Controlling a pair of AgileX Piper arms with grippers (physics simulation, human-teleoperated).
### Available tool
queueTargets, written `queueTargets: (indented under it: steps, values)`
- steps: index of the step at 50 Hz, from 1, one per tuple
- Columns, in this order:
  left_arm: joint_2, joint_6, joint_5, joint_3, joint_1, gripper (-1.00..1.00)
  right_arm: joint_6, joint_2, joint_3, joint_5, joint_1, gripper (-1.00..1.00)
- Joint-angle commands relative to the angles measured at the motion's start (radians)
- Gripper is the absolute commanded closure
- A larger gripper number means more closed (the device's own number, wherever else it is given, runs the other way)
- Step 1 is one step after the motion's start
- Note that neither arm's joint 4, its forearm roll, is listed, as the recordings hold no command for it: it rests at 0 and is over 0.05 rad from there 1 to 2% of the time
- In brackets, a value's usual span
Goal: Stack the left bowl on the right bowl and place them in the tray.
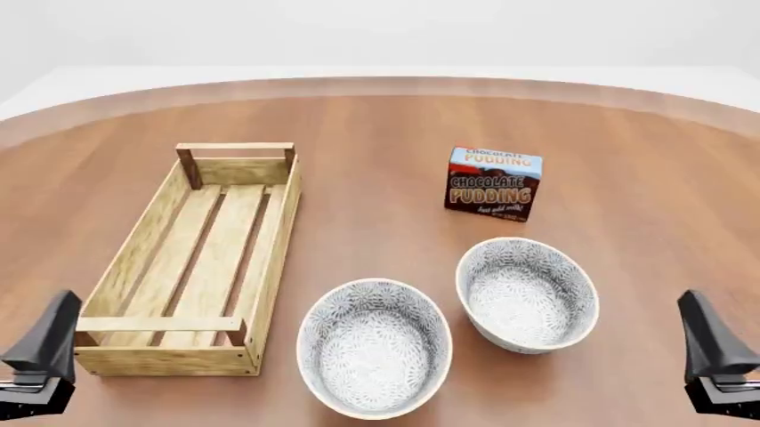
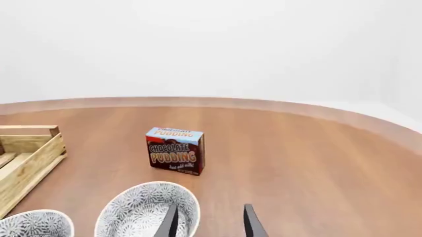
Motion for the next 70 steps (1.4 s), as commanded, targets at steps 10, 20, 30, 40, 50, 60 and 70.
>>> queueTargets:
  steps: [10, 20, 30, 40, 50, 60, 70]
  values:
    - [0.000, 0.000, 0.000, 0.000, 0.000, -1.00, 0.041, 0.135, -0.100, 0.008, 0.075, -1.00]
    - [0.000, 0.000, 0.000, 0.000, 0.000, -1.00, -0.033, 0.314, -0.305, 0.065, 0.212, -1.00]
    - [0.000, 0.000, 0.000, 0.000, 0.000, -1.00, -0.157, 0.548, -0.498, 0.089, 0.326, -1.00]
    - [0.000, 0.000, 0.000, 0.000, 0.000, -1.00, -0.227, 0.817, -0.647, 0.102, 0.483, -1.00]
    - [0.000, 0.000, 0.000, 0.000, 0.000, -1.00, -0.282, 1.053, -0.778, 0.123, 0.598, -1.00]
    - [0.000, 0.000, 0.000, 0.000, 0.000, -1.00, -0.284, 1.212, -0.890, 0.179, 0.673, -1.00]
    - [0.000, 0.000, 0.000, 0.000, 0.000, -1.00, -0.283, 1.351, -0.957, 0.194, 0.704, -1.00]
